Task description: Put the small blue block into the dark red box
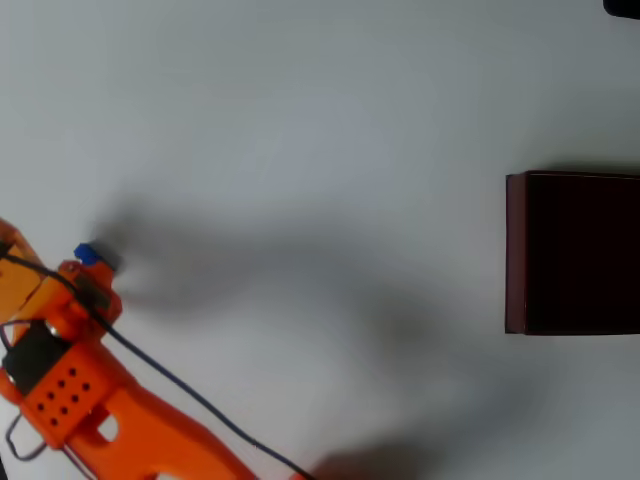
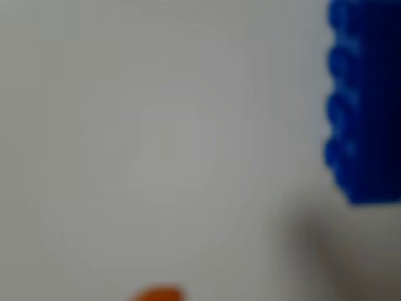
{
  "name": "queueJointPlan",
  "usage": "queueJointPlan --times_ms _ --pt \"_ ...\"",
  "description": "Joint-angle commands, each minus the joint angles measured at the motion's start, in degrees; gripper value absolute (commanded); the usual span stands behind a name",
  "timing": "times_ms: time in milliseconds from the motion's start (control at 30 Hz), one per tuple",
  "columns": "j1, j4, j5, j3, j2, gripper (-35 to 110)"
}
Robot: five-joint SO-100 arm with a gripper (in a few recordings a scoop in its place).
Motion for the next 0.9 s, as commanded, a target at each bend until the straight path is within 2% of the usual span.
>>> queueJointPlan --times_ms 0,400,867 --pt "1.3 -0.5 -0.9 -4.3 -1.7 23" --pt "3.7 -2.6 -1.4 -4.8 -6.4 23" --pt "2.4 -11.2 2.5 -1.4 -9.4 20"
